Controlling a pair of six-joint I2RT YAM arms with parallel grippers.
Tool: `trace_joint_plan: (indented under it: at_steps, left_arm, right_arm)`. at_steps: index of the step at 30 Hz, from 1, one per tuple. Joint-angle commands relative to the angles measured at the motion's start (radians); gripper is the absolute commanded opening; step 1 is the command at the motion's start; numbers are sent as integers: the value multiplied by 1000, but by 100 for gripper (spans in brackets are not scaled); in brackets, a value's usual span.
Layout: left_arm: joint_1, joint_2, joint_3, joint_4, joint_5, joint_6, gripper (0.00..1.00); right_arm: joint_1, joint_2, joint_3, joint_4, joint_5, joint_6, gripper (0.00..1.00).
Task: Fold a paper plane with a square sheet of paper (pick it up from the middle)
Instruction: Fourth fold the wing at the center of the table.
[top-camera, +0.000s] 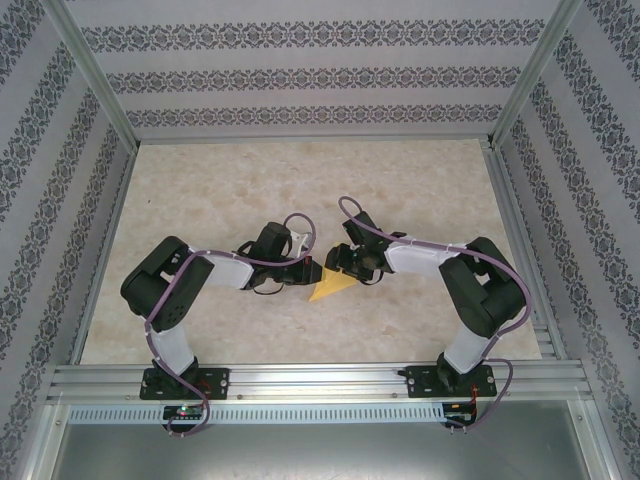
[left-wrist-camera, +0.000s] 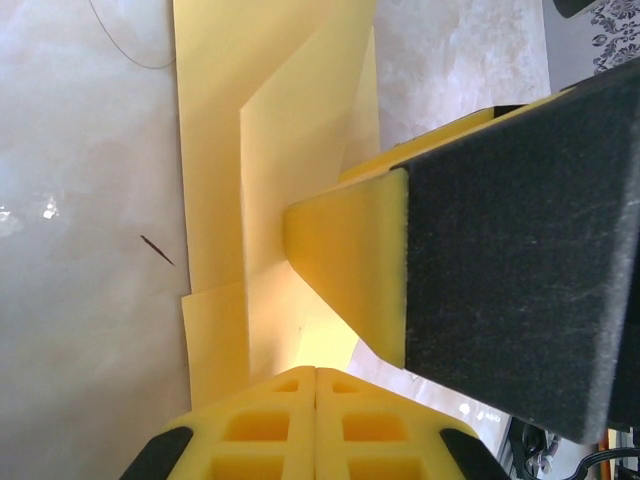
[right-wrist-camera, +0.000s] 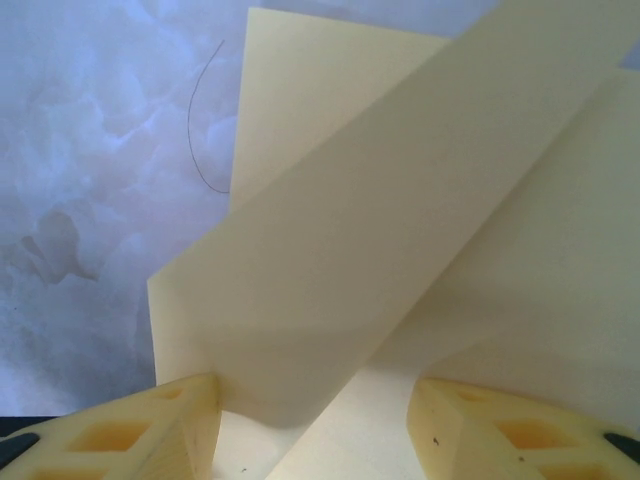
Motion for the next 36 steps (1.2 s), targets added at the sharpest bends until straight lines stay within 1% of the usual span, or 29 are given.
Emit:
trace_joint_plan:
  at_steps: [1,8,16,22,29,36]
  left_arm:
    - [-9,22,23,23,16,-5,6]
    - [-11,27,25,21,16,-6,6]
    - [-16,43,34,12,15,-6,7]
    - [-15,47,36,-2,10,-1,6]
    - [-15,46,38,-16,8,2,5]
    - [-14,-1,28,-36,1,25,6]
  right_arm:
    - [1,76,-89,-59,-13,0,56]
    - [-8,58,-102,-53,-19,3,55]
    - [-13,55,-100,-69,-10,22,45]
    - [-13,64,-91,-94,0,26,41]
    - [-13,87,-72,-115,1,23,42]
    - [-6,123,-44,-155,15,16,49]
